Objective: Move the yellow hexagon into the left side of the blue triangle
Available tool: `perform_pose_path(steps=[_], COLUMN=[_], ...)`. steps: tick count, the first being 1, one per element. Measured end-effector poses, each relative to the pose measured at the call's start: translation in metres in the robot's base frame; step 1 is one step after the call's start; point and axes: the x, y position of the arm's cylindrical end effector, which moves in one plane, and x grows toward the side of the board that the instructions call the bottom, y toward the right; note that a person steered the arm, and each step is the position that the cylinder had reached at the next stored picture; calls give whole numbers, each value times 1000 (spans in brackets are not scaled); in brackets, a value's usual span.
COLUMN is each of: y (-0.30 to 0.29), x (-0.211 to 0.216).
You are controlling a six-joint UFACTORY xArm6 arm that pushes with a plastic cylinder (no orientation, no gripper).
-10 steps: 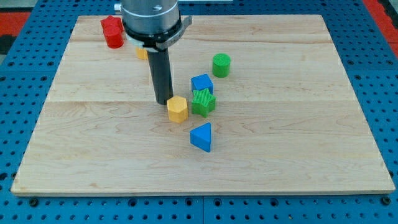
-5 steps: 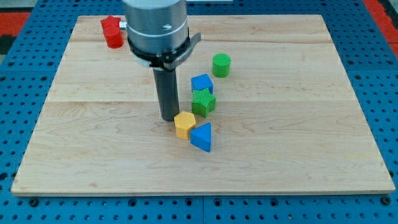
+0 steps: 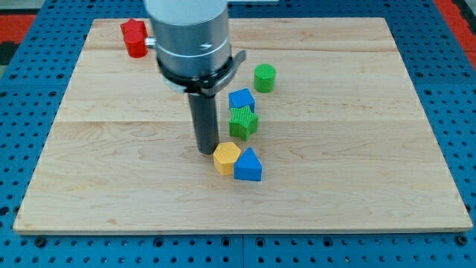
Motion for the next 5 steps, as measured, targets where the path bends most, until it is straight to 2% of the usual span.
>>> perform_pose_path(steps=[1, 3, 4, 5], y=[6, 17, -44, -79], x=[-2, 33, -3, -82])
